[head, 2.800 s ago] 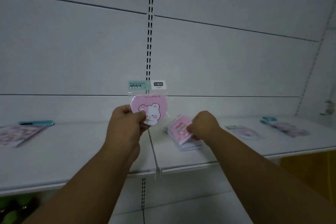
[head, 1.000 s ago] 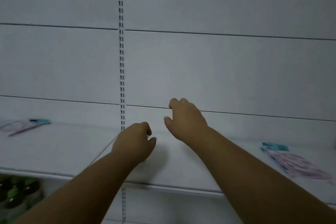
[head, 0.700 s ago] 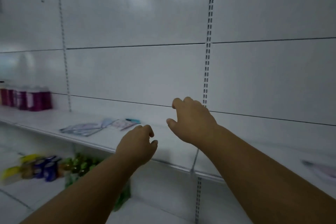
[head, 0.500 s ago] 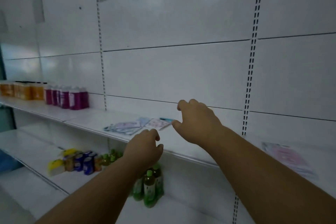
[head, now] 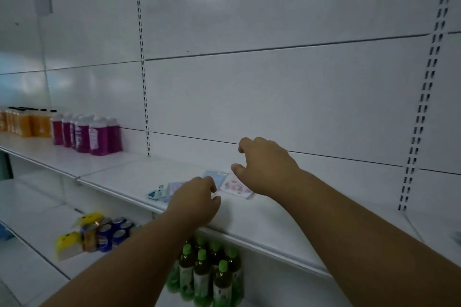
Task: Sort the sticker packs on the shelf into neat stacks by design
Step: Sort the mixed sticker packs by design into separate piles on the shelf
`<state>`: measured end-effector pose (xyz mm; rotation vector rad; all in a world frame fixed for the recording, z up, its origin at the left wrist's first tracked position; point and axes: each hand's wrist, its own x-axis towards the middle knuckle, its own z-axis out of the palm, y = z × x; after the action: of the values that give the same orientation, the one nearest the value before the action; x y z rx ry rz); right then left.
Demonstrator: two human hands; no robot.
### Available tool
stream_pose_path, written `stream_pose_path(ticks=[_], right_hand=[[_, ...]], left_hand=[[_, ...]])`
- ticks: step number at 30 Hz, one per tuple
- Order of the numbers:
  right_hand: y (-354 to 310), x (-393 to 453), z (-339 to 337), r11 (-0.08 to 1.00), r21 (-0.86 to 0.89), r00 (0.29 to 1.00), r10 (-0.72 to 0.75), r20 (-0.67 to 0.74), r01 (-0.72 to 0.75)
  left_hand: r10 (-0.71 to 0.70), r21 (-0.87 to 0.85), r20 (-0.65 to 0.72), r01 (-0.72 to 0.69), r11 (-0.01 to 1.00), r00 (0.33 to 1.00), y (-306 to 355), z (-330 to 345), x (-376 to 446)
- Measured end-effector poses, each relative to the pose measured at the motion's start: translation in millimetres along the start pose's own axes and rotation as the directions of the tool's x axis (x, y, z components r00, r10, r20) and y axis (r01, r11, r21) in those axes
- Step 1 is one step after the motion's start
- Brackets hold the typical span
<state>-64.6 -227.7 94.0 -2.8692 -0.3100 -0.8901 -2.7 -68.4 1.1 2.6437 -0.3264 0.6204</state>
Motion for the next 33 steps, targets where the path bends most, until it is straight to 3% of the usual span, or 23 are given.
stream_pose_path(ticks=[4,7,11,13,16,22,27,33], right_hand=[[1.9,37.6,35.0,1.0,-0.001,0.999,0.028,0.047,-0.028],[0.5,54.4,56.6,0.997,-0.004,0.994,0.08,0.077,-0.079],[-5.3,64.4,81.4,0.985,-0.014,0.979,0.17,0.108,-0.17],[-11.7,69.1,94.3,0.971,-0.025,0.963,0.237,0.126,-0.236],[-16.4,73.6,108.0,0.943,-0.052,0.939,0.332,0.092,-0.328],[-18.8,61.5,143.2,0.847,-0.081,0.843,0.531,0.085,-0.525],[-8.6,72.2,162.3,0.744,-0.204,0.744,0.661,0.094,-0.636],[-10.5,84.8,185.4,0.595,-0.32,0.567,0.803,0.184,-0.738]], left_hand=[[-0.032,0.036,0.061,0.03,0.999,0.998,-37.3,2.8,49.1],[-0.042,0.107,0.182,0.022,0.994,0.982,-58.8,10.2,76.5],[-0.057,0.184,0.428,-0.026,0.983,0.902,-79.3,14.3,105.7],[-0.012,0.164,0.476,-0.076,0.984,0.879,-88.4,16.4,117.0],[0.095,0.146,0.401,-0.166,0.975,0.911,-97.7,17.1,131.0],[0.267,-0.249,0.166,-0.221,0.943,0.949,-104.7,2.9,141.6],[0.201,-0.673,0.096,-0.086,0.735,0.975,-103.5,-19.4,146.4],[0.116,-0.814,0.027,-0.045,0.579,0.993,-109.1,-33.5,142.3]])
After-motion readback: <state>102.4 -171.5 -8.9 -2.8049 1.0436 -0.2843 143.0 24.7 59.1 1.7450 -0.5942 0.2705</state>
